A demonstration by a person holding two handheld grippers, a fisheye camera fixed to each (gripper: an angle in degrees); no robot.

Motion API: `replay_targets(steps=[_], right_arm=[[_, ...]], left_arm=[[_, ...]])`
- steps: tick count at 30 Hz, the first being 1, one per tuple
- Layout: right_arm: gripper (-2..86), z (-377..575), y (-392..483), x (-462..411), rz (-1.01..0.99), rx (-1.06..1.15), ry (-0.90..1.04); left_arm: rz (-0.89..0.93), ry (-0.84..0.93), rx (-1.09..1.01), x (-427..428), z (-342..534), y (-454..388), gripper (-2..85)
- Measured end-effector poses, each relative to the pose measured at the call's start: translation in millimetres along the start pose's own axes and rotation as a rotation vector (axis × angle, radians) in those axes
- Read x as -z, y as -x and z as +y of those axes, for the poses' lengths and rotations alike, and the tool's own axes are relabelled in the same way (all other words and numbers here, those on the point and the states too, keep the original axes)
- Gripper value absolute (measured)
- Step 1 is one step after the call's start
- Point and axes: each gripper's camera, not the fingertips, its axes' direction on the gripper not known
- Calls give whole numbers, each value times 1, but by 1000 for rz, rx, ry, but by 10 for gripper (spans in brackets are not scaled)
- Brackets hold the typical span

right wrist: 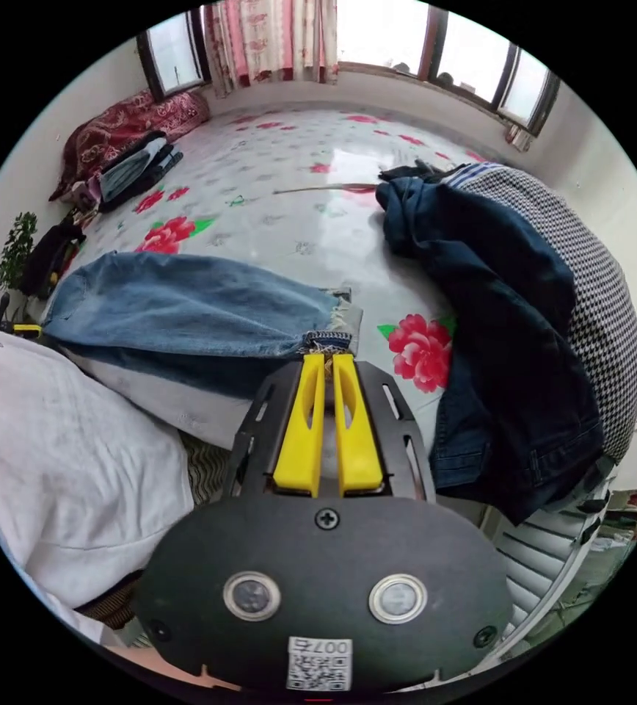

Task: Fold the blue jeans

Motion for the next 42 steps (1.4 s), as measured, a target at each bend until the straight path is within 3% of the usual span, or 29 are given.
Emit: replay_targets(steps=[3, 8, 13, 17, 22, 24, 29, 33, 35, 42], right_arm=[[10, -2, 7, 15, 86, 71, -44], [34, 23, -33, -54, -41, -62, 333], [51, 34, -87, 10, -91, -218, 57], [64, 9, -133, 3, -198, -385, -51], [36, -20, -164, -61, -329, -540, 32], [16, -28, -165, -63, -345, -526, 27], [3, -43, -162, 4, -158, -299, -144], [7, -44, -175, -18, -90, -310, -56], [21, -29, -199, -37, -110, -449, 18], [90, 99, -249, 13, -374, -763, -229]], left_arm=[[-28, 42, -40, -13, 2, -15, 7], [-12, 42, 19, -14, 8, -24, 33], [-117, -5, 86, 36, 40, -15, 12], [-28, -151, 233, 68, 55, -7, 11], [51, -160, 209, 52, 17, -43, 9], [36, -115, 182, 40, 5, -56, 3], [-102, 53, 177, -4, -5, -68, -8], [-128, 69, 234, -9, -3, -60, -9], [-108, 73, 262, -4, 3, -50, -9], [121, -191, 542, 46, 98, 11, 5]])
